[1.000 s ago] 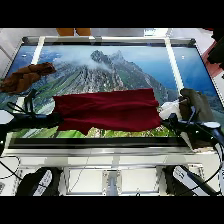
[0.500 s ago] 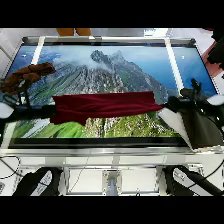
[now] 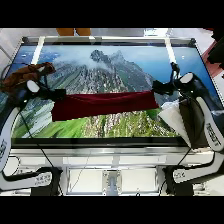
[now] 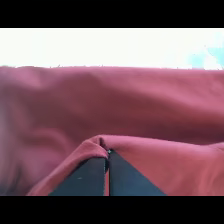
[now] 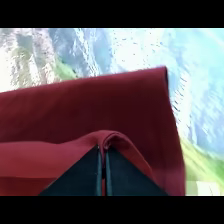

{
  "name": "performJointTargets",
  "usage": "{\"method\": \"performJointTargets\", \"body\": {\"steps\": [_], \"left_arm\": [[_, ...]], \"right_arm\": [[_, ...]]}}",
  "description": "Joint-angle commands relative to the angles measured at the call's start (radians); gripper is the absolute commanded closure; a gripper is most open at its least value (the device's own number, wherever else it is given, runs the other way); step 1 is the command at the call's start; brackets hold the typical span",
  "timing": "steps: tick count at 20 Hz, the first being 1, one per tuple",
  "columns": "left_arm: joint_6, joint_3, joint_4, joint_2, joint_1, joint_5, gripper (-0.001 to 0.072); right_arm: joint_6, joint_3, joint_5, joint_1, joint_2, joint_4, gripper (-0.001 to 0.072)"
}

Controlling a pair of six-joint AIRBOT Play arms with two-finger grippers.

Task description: Fold the shirts.

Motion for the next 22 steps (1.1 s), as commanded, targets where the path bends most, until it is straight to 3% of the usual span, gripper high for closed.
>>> {"method": "performJointTargets", "body": {"steps": [1, 6, 8, 9, 10, 11, 16, 18, 20, 22], "left_arm": [[-0.002, 0.024, -0.001, -0.119, -0.037, 0.085, 0.0697], [-0.181, 0.024, 0.209, -0.148, -0.035, 0.091, 0.0697], [-0.195, 0.024, 0.224, -0.148, -0.035, 0.059, 0.0695], [-0.195, 0.032, 0.212, -0.148, -0.035, 0.034, 0.0664], [-0.195, 0.047, 0.204, -0.146, -0.035, 0.009, 0.0483], [-0.195, 0.071, 0.201, -0.14, -0.035, -0.011, 0.0356], [-0.193, 0.201, 0.139, -0.043, -0.036, -0.009, 0.0344], [-0.138, 0.221, -0.015, -0.029, -0.044, 0.051, 0.0343], [0.021, 0.221, -0.156, -0.035, -0.084, 0.09, 0.0342], [0.083, 0.221, -0.19, -0.049, -0.143, 0.088, 0.0341]], "right_arm": [[0.011, 0.038, -0.067, 0.044, -0.129, -0.004, 0.0679], [0.08, 0.038, -0.117, 0.042, -0.175, -0.042, 0.0679], [0.085, 0.038, -0.1, 0.032, -0.172, -0.039, 0.0675], [0.081, 0.042, -0.08, 0.026, -0.166, -0.037, 0.0626], [0.062, 0.06, -0.048, 0.019, -0.158, -0.042, 0.0471], [0.04, 0.086, -0.011, 0.014, -0.145, -0.045, 0.0314], [0.029, 0.182, 0.064, -0.047, -0.05, -0.115, 0.0299], [0.054, 0.173, 0.101, -0.079, -0.062, -0.116, 0.0271], [0.056, 0.171, 0.192, -0.112, -0.113, -0.101, 0.0148], [0.055, 0.171, 0.256, -0.139, -0.173, -0.043, 0.0093]]}}
